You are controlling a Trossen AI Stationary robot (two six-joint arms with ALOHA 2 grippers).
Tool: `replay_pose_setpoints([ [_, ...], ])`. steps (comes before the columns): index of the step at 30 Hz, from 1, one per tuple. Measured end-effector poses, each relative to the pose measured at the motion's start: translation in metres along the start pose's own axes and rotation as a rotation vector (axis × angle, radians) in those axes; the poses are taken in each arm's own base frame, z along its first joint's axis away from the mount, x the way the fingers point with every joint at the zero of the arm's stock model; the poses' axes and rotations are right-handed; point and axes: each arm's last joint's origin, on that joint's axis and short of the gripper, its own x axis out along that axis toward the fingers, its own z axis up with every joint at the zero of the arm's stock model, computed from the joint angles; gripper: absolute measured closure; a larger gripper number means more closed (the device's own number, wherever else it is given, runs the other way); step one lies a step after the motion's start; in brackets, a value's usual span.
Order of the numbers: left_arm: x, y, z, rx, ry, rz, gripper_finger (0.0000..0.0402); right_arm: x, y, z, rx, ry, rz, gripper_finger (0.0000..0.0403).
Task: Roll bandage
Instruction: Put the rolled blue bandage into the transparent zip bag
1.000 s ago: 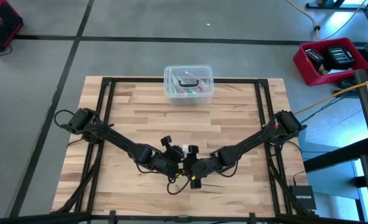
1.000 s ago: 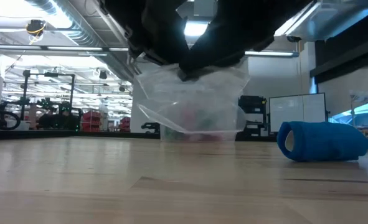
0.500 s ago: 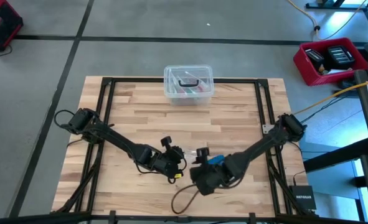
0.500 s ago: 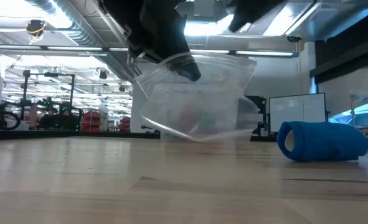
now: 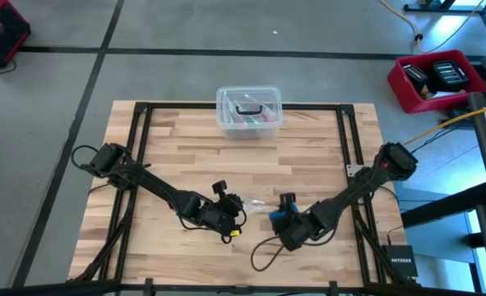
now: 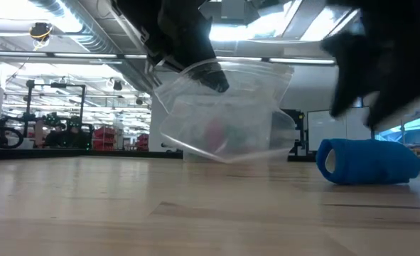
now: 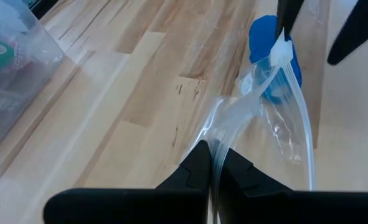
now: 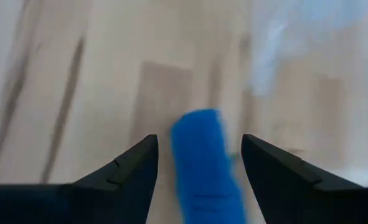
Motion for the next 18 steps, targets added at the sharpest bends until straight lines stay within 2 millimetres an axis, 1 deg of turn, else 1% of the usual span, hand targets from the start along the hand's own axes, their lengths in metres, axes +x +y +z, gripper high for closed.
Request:
replay_pose_setpoints([
  [3, 0.0, 0.0, 0.0, 0.002, 0.0, -0.001, 0.0398, 0.011, -0.005, -0.001, 0.047, 0.003, 0.094, 0.0172],
  [6, 0.0, 0.0, 0.0, 0.002, 0.0, -0.001, 0.0398, 0.02, -0.013, 0.0, 0.045, 0.014, 0.086, 0.0167],
  [12, 0.0, 0.0, 0.0, 0.01, 0.001, -0.001, 0.0398, 0.036, -0.024, 0.001, -0.016, 0.064, 0.097, 0.0156],
  [15, -0.001, -0.001, -0.001, 0.012, 0.005, -0.01, 0.0398, 0.04, -0.028, 0.003, -0.001, 0.065, 0.113, 0.0168],
  [18, -0.001, -0.002, -0.001, 0.013, 0.005, -0.012, 0.0398, 0.043, -0.027, 0.002, -0.016, 0.07, 0.107, 0.0204],
])
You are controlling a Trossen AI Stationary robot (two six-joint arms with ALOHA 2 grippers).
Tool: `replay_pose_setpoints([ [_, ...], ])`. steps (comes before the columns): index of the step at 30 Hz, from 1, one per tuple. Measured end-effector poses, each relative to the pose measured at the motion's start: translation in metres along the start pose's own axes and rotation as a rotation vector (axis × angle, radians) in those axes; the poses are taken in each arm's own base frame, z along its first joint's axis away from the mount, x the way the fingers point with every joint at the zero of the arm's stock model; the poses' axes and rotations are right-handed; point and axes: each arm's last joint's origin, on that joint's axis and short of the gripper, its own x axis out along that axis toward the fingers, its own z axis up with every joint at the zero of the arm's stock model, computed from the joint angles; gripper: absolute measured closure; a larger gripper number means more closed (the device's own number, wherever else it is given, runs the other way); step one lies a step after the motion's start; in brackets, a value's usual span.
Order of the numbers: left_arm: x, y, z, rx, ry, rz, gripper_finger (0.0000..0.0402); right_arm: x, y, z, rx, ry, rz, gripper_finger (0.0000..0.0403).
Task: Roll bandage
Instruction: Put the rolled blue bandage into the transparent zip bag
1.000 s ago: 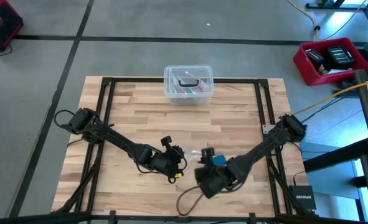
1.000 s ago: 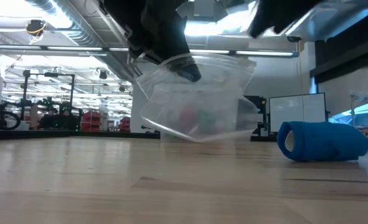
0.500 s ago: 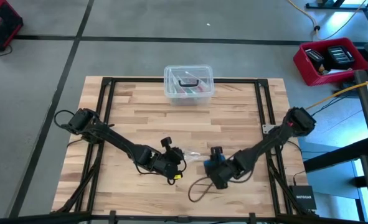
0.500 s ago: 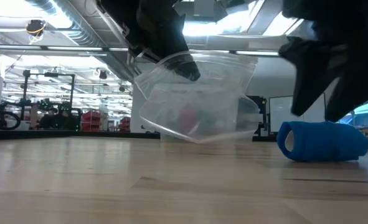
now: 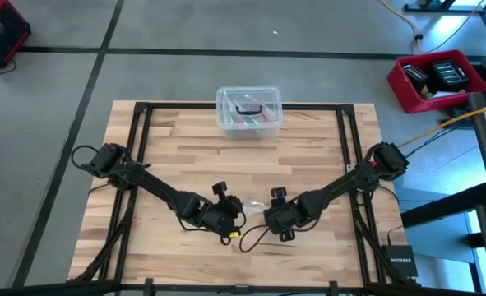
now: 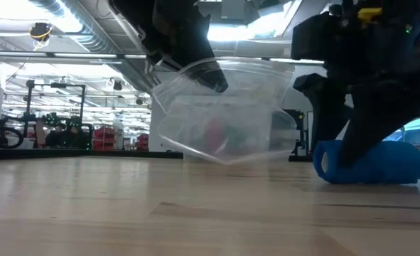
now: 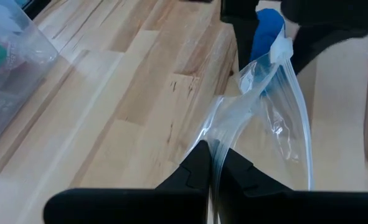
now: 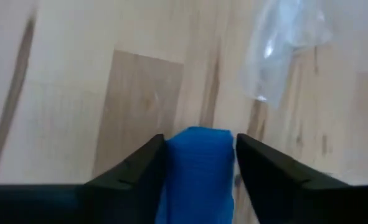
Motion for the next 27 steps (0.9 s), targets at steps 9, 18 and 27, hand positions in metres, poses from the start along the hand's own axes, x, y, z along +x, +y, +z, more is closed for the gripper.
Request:
replay_pose_setpoints([
  [9, 0.0, 0.0, 0.0, -0.001, 0.0, -0.003, 0.0398, 0.011, 0.003, -0.007, 0.047, 0.011, 0.022, 0.0317],
  [18, 0.0, 0.0, 0.0, -0.001, -0.001, -0.005, 0.0398, 0.008, 0.003, -0.003, 0.141, 0.033, 0.05, 0.0232],
  [27, 0.0, 0.0, 0.0, -0.001, -0.001, -0.005, 0.0398, -0.025, -0.002, 0.026, 0.143, 0.108, 0.061, 0.0159],
])
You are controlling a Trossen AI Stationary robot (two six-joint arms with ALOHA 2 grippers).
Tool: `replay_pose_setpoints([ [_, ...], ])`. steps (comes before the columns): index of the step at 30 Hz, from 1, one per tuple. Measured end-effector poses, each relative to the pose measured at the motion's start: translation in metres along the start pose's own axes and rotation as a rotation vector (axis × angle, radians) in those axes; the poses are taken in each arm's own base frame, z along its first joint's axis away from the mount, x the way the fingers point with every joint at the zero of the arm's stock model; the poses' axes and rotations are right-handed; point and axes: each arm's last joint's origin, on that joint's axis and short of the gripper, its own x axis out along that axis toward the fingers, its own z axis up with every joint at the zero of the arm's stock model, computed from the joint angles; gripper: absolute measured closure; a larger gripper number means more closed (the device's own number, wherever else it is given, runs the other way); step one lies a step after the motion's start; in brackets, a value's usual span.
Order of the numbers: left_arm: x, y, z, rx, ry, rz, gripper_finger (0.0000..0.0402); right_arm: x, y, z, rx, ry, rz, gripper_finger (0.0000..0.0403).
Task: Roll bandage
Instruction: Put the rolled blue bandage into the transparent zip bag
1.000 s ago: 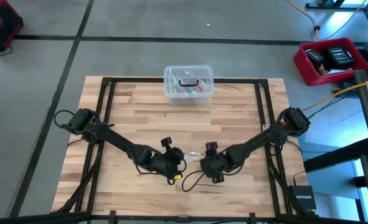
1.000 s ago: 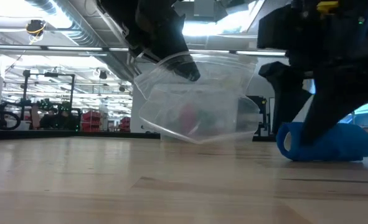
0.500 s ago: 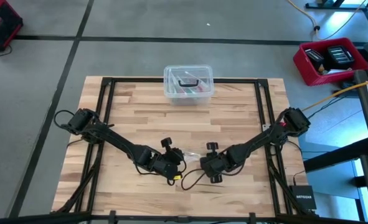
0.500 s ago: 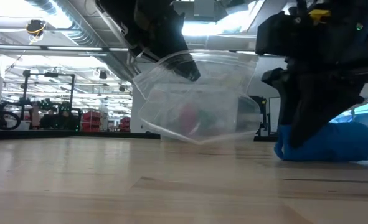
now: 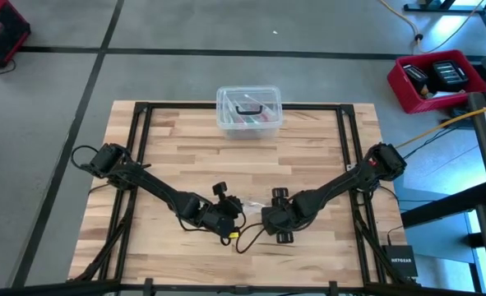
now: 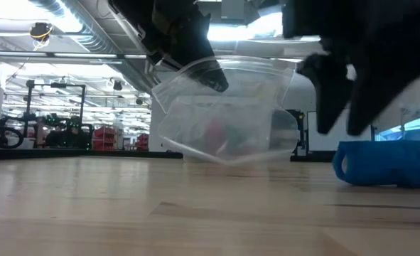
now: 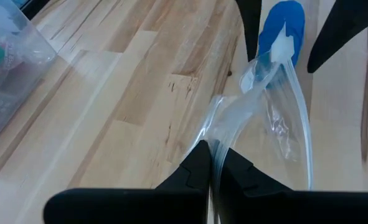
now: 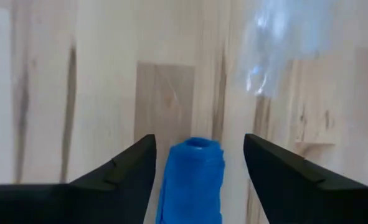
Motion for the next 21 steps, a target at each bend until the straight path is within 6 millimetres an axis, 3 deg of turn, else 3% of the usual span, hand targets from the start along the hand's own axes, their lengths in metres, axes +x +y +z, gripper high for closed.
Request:
replay_pose_setpoints([
  [5, 0.0, 0.0, 0.0, 0.001, 0.0, 0.0, 0.0398, -0.017, 0.001, 0.011, 0.002, -0.002, 0.001, 0.0161],
  [9, 0.0, 0.0, 0.0, 0.001, 0.001, 0.001, 0.0398, -0.018, 0.001, 0.007, 0.034, 0.049, 0.034, 0.0162],
  [16, 0.0, 0.0, 0.0, 0.001, 0.001, 0.0, 0.0398, 0.006, 0.0, -0.008, 0.047, 0.114, 0.027, 0.0162],
  [21, 0.0, 0.0, 0.0, 0.001, 0.001, 0.001, 0.0398, 0.025, 0.0, -0.015, 0.047, 0.047, 0.047, 0.0162],
])
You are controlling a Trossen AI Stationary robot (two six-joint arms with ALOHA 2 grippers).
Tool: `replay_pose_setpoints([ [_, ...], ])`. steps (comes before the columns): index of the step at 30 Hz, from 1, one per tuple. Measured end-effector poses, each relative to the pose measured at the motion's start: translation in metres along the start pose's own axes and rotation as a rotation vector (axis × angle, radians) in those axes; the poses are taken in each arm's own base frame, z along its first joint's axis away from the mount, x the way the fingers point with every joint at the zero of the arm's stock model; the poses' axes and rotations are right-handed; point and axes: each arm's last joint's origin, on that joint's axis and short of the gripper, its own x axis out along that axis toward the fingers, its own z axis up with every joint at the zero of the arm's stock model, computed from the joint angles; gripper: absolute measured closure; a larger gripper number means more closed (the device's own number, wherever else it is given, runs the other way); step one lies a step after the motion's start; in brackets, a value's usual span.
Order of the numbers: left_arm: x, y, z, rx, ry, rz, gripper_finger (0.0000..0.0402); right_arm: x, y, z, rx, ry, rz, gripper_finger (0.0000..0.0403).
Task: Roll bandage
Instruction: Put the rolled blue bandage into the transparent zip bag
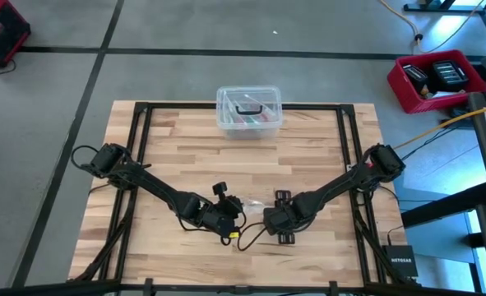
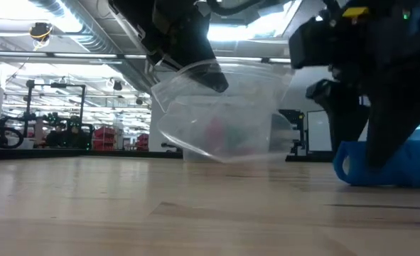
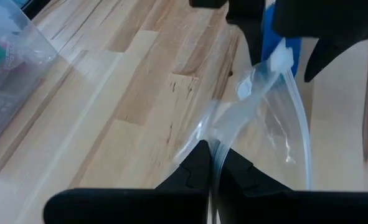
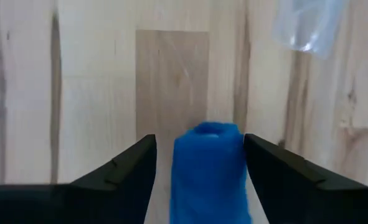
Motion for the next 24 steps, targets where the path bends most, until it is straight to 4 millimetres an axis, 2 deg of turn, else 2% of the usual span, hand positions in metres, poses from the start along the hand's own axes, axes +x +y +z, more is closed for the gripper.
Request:
replay_pose_setpoints([
  [3, 0.0, 0.0, 0.0, 0.0, 0.0, 0.0, 0.0398, 0.008, -0.002, -0.005, 0.0, -0.017, -0.02, 0.0165],
  [5, 0.0, 0.0, 0.0, 0.0, 0.0, 0.0, 0.0398, 0.011, -0.005, -0.009, -0.017, -0.009, -0.062, 0.0183],
  [7, 0.0, 0.0, 0.0, 0.001, -0.001, -0.001, 0.0398, 0.012, -0.006, -0.012, -0.036, 0.004, -0.089, 0.022],
  [11, 0.0, 0.0, 0.0, 0.0, 0.0, -0.001, 0.0398, 0.008, -0.001, -0.015, -0.061, -0.003, -0.087, 0.0323],
  [12, 0.0, 0.0, 0.0, 0.0, 0.0, -0.001, 0.0398, 0.005, 0.002, -0.016, -0.071, -0.012, -0.084, 0.0336],
  [17, 0.0, 0.0, 0.0, 0.001, -0.004, -0.003, 0.0398, -0.028, 0.02, -0.023, -0.128, -0.156, -0.112, 0.0337],
  [24, 0.0, -0.001, 0.001, 0.023, -0.008, -0.005, 0.0398, -0.088, 0.042, -0.023, -0.157, -0.619, -0.266, 0.0337],
])
